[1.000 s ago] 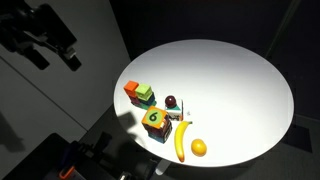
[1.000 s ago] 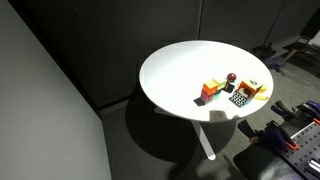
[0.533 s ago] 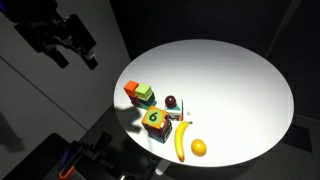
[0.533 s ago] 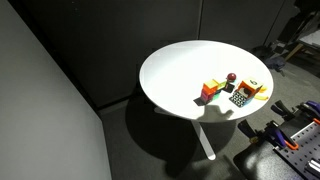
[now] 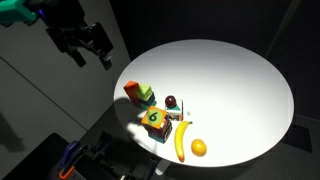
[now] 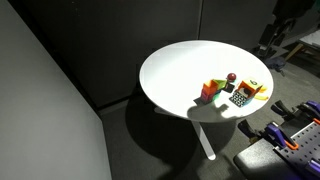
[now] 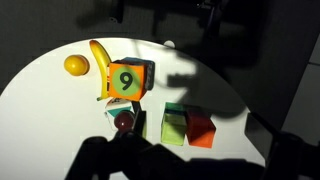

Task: Pick up the block with a number from the stack and put it on the table to the right

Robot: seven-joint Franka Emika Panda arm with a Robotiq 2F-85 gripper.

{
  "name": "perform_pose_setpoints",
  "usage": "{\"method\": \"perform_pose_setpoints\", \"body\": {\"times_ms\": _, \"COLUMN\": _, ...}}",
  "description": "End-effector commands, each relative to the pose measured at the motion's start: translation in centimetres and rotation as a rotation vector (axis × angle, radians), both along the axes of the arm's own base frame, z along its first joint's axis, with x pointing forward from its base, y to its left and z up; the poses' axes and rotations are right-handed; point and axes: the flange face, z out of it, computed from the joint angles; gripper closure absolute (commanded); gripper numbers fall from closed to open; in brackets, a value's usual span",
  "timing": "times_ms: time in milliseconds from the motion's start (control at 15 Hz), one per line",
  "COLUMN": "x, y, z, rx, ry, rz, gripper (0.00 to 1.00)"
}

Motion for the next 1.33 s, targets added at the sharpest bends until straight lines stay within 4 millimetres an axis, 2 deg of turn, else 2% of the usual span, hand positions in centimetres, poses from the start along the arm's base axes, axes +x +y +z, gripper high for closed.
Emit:
{"method": "perform_pose_setpoints", "body": {"times_ms": 0, "x": 2.7, "y": -0.9, "z": -1.2, "rx": -0.014, "ry": 0.044, "rz": -0.059, "gripper": 0.0}}
{"method": "perform_pose_setpoints", "body": {"times_ms": 533, "x": 5.2, "y": -4.0, "z": -4.7, "rx": 0.035, "ry": 0.105, "rz": -0.035, "gripper": 0.0}}
{"method": "perform_pose_setpoints", "body": {"times_ms": 1067, "x": 6.6, "y": -7.5, "z": -6.7, "rx": 0.048, "ry": 0.096, "rz": 0.016, "gripper": 0.0}}
{"method": "perform_pose_setpoints", "body": {"times_ms": 1267, "x": 5.9, "y": -7.2, "z": -7.1, "rx": 0.042, "ry": 0.106, "rz": 0.004, "gripper": 0.0}}
